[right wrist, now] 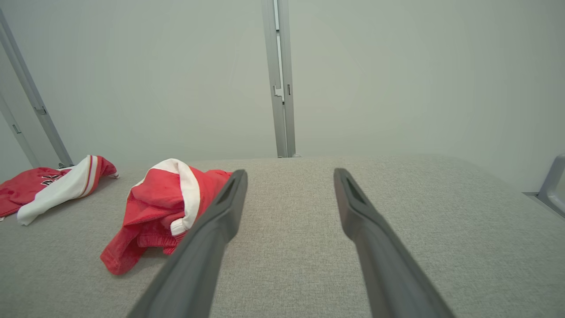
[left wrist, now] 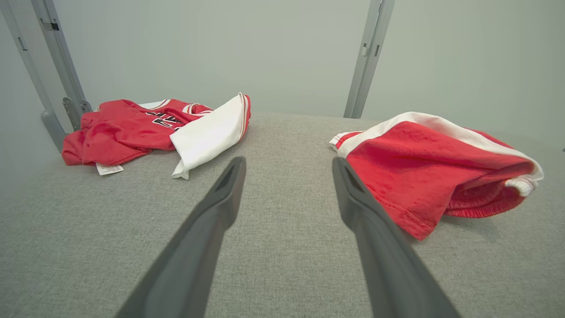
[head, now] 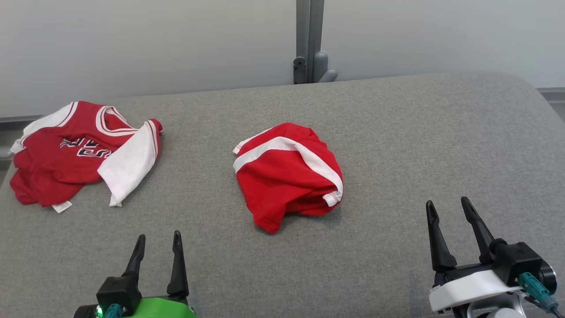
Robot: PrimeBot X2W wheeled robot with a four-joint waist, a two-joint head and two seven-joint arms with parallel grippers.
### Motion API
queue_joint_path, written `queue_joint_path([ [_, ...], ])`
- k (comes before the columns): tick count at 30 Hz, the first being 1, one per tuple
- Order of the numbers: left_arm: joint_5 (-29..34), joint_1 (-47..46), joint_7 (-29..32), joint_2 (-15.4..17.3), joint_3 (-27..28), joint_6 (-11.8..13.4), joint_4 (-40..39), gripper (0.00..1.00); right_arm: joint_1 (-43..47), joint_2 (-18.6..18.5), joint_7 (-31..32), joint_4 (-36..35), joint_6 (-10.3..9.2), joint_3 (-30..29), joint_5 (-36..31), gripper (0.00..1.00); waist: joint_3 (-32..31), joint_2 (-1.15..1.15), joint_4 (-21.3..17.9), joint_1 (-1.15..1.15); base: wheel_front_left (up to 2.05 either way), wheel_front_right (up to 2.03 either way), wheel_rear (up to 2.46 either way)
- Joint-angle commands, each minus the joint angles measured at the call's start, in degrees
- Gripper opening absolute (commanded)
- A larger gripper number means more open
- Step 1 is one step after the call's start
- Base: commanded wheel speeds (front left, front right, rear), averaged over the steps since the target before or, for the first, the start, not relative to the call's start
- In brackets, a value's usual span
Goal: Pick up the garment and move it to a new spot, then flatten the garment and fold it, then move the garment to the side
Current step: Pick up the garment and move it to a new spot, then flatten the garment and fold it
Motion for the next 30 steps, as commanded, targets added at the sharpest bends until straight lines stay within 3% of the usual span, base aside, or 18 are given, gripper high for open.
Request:
queue_joint_path([
  [1,0.72,0.47,0.02,-0.38,0.29,-0.46,0.31,1.0,0.05,-0.17,-0.21,0.17,-0.02,0.06,0.38,1.0,0.02,0.57,0.09,0.0,0.0,0.0,0.0],
  [18,2.75,-0.34,0.02,-1.44,1.74,-2.36,0.66,1.0,-1.18,-0.16,-0.21,3.02,-0.02,1.73,2.58,1.0,0.76,0.57,3.06,0.0,0.0,0.0,0.0],
  [24,3.32,-1.23,0.02,-1.51,1.06,-2.59,0.88,1.0,-4.96,-0.18,-0.21,9.94,-0.02,6.53,8.38,1.0,1.72,0.57,6.76,0.0,0.0,0.0,0.0],
  [30,3.02,-2.25,0.01,-1.52,-0.24,-2.6,1.08,1.0,-10.04,-0.21,-0.21,18.0,-0.02,8.82,9.37,1.0,3.21,0.57,11.99,0.0,0.0,0.0,0.0],
])
